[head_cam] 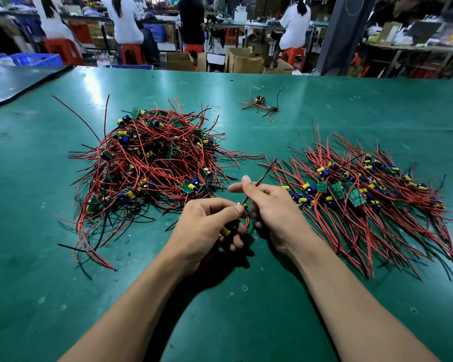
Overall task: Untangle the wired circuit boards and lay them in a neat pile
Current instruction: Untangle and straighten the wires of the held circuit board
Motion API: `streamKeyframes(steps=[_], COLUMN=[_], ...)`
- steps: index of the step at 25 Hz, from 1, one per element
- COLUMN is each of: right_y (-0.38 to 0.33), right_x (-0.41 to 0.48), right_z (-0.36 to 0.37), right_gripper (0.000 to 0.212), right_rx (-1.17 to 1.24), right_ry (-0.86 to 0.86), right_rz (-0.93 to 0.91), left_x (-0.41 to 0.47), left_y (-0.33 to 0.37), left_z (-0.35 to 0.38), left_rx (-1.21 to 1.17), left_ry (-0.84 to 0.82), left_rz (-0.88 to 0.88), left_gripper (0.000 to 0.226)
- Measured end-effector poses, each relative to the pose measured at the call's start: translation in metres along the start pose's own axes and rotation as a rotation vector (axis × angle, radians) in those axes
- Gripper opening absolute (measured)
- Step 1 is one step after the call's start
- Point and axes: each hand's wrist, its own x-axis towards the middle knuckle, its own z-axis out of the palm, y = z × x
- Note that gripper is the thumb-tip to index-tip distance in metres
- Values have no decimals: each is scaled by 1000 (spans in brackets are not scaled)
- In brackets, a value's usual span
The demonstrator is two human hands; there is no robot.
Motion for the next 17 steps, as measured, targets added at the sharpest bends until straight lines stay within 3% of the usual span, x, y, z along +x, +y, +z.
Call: streamKeyframes(steps=[7, 12, 14, 17], right_y=[9, 16, 16, 10], right_x=[22, 25, 23, 18], right_z=[-17, -19, -17, -16], right_gripper=[27, 35, 38, 39], right_rx=[-38, -369, -323, 69], right_ry=[270, 498, 458, 141], right_rz=[-192, -406, -354, -87], left_x=[1, 2, 2, 2], left_y=[1, 2, 2, 3], left_z=[-2, -4, -5, -5], left_rx=[-7, -8, -18, -34], left_ry=[-37, -42, -29, 0], left_rz=[-33, -48, -50, -45], left_gripper=[19, 16, 15, 13])
